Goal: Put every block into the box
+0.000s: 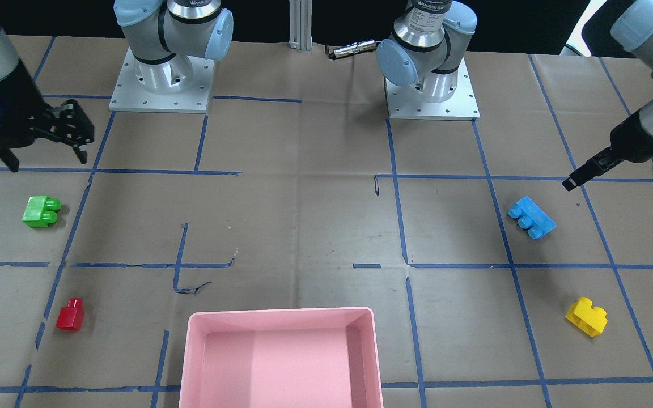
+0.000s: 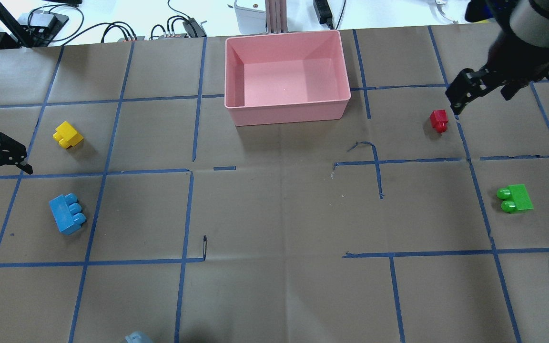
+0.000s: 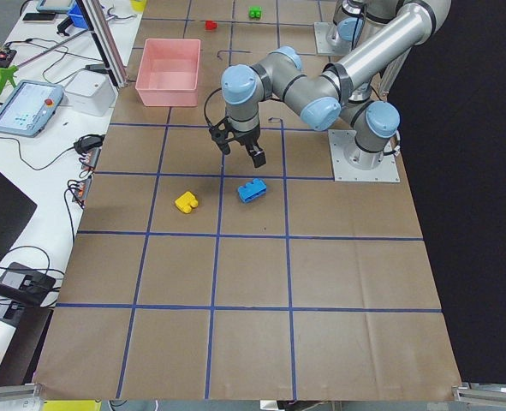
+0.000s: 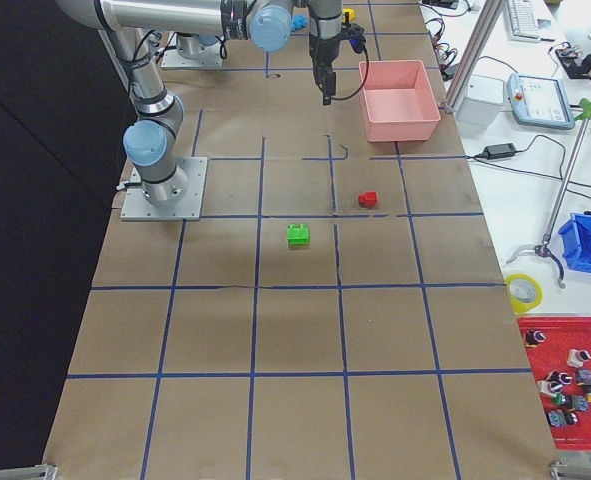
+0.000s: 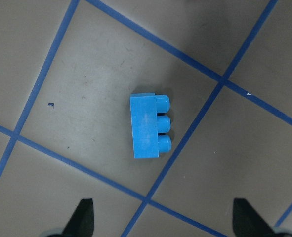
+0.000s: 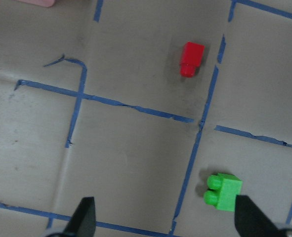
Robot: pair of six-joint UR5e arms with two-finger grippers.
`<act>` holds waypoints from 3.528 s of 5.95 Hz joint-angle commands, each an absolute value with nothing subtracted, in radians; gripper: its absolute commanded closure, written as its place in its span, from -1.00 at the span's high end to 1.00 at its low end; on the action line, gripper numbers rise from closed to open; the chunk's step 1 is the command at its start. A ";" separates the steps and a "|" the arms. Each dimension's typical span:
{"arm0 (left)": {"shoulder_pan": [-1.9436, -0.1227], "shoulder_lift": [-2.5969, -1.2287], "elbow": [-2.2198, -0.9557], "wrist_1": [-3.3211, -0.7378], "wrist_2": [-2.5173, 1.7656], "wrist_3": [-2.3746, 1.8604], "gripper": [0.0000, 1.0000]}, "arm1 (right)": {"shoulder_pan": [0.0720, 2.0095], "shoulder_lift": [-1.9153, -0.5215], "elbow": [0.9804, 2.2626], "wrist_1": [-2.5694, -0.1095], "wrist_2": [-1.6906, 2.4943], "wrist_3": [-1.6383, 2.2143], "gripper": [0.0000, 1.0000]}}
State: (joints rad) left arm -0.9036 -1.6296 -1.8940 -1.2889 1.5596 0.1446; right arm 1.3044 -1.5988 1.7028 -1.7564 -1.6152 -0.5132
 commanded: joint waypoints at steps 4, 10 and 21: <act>-0.899 -1.729 -2.178 -0.813 1.562 0.133 0.96 | 1.039 -1.469 2.051 -2.193 -1.618 -0.643 0.99; -0.899 -1.805 -2.178 -0.692 1.554 0.040 0.96 | 0.969 -1.338 2.158 -2.439 -1.629 -0.656 0.94; -0.900 -1.832 -2.168 -0.672 1.511 0.052 -0.22 | 0.920 -1.325 2.076 -2.292 -1.632 -0.738 -0.83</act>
State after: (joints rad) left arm -0.9000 -1.8380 -2.1735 -0.6694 1.5120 0.0471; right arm 0.9183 -1.3086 2.1141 -2.3113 -1.6321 -0.7307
